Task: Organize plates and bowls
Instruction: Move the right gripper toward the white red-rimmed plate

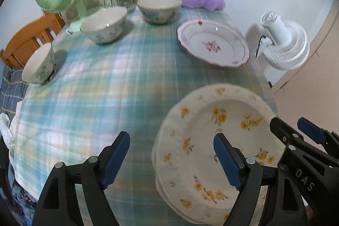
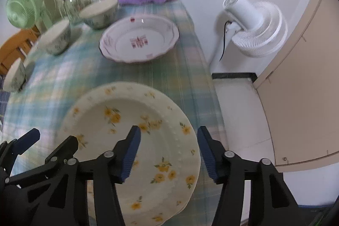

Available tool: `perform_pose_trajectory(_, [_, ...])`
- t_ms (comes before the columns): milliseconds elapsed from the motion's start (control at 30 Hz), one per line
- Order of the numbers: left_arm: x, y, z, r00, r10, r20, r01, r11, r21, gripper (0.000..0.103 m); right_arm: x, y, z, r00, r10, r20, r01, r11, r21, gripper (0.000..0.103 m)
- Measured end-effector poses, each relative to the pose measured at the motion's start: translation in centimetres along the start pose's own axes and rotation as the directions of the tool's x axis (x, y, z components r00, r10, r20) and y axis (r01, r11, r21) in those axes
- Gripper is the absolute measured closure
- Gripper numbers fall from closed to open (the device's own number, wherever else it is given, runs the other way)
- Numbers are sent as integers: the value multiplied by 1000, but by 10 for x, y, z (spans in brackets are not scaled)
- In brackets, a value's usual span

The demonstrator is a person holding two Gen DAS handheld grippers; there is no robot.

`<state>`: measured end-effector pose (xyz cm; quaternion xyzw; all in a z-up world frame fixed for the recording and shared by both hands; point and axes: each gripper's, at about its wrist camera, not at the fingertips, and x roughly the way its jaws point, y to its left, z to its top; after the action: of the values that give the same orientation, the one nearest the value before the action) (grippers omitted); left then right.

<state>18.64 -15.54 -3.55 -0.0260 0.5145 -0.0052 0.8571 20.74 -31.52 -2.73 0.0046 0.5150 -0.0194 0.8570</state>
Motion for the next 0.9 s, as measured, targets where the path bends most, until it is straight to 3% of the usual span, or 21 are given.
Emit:
perform_pose_trajectory(367, [-36, 16, 32, 993, -42, 111, 36, 998, 55, 10, -49, 12, 22, 995, -33, 93, 27, 997, 67, 36])
perform_pose_trajectory(533, [-41, 16, 57, 990, -34, 139, 32, 999, 22, 10, -60, 8, 44, 988, -1, 155, -15, 995, 98, 36])
perform_pose_trajectory(900, [-11, 1, 118, 985, 18, 173, -8, 998, -57, 10, -22, -7, 116, 982, 69, 174, -80, 995, 58, 36])
